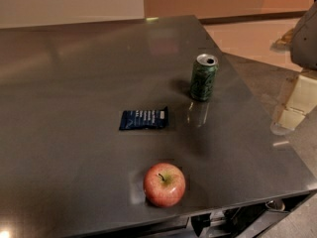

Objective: Pick rxbar blueberry

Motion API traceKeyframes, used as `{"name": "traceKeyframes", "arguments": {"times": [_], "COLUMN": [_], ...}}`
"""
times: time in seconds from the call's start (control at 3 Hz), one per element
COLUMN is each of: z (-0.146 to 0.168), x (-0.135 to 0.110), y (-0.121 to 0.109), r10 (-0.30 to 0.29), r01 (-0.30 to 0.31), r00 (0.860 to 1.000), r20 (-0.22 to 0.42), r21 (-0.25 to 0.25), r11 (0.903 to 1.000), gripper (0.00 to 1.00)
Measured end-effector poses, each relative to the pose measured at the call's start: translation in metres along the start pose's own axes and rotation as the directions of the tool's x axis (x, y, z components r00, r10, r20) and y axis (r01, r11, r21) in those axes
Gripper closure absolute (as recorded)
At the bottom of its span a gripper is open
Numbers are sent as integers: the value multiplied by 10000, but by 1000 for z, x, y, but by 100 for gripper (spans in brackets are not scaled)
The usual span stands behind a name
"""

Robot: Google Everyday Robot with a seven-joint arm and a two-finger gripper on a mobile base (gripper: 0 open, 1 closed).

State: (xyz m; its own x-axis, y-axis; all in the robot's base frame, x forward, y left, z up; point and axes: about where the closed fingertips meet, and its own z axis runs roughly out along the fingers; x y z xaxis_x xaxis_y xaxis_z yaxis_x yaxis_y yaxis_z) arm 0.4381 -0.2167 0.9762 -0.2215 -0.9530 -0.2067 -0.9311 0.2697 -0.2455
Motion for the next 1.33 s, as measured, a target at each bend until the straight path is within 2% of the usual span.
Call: {"name": "traceKeyframes", "arguments": {"times": [0.67, 1.33], "z": [-1, 15], "x": [-7, -57], "y": [-3, -21], "r10": [-148, -1031], "r01": [148, 1037], "r00": [9999, 9941], "r20": [17, 343], "r21": [87, -170], "r11": [9999, 9945], "gripper": [0, 0]}}
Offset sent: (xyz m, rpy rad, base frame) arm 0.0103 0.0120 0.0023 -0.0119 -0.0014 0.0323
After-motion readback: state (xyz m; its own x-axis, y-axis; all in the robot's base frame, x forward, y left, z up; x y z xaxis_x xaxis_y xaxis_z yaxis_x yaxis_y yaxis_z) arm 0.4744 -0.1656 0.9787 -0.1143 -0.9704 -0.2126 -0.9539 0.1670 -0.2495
